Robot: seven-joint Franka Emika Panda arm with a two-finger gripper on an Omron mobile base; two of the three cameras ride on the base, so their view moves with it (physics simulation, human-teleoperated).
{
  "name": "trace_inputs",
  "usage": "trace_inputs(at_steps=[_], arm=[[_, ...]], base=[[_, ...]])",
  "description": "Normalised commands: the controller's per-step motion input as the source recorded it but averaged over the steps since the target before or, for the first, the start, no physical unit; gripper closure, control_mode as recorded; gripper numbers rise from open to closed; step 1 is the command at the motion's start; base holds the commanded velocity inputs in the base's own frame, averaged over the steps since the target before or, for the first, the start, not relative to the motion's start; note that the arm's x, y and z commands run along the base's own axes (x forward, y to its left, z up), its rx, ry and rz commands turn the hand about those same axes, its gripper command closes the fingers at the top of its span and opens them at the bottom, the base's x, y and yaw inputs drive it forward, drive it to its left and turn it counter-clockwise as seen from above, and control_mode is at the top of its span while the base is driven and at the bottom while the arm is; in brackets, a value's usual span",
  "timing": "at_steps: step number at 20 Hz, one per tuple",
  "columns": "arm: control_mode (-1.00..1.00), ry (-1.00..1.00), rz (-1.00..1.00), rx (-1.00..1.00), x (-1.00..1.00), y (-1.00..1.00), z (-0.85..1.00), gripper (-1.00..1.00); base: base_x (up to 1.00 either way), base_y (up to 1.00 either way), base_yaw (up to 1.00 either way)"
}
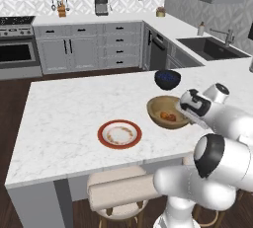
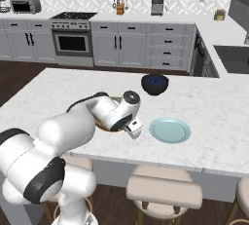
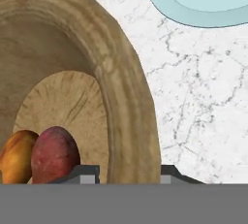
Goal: Pick the chicken drumstick and potato from their plates and place them in the bowl. Then put the bowl in the fridge.
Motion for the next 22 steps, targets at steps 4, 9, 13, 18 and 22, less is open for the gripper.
trace_inputs(at_steps=[4, 9, 13, 18, 22], arm=[[-1.00, -0.26, -0.19, -0.09, -0.79, 0.10, 0.93, 1.00], [-1.00, 0.00, -0.20, 0.00, -0.91, 0.10, 1.00, 1.00], [-1.00, 0.00, -0.12, 0.00, -0.81, 0.08, 1.00, 1.00], [-1.00, 0.09, -0.02, 0.00, -0.20, 0.22, 0.99, 1.00], [-1.00, 0.22, -0.04, 0.04, -0.23, 0.23, 0.60, 1.00]], base=[[0.00, 0.00, 0.00], [0.00, 0.00, 0.00], [0.00, 0.00, 0.00], [0.00, 0.00, 0.00], [0.00, 0.00, 0.00]])
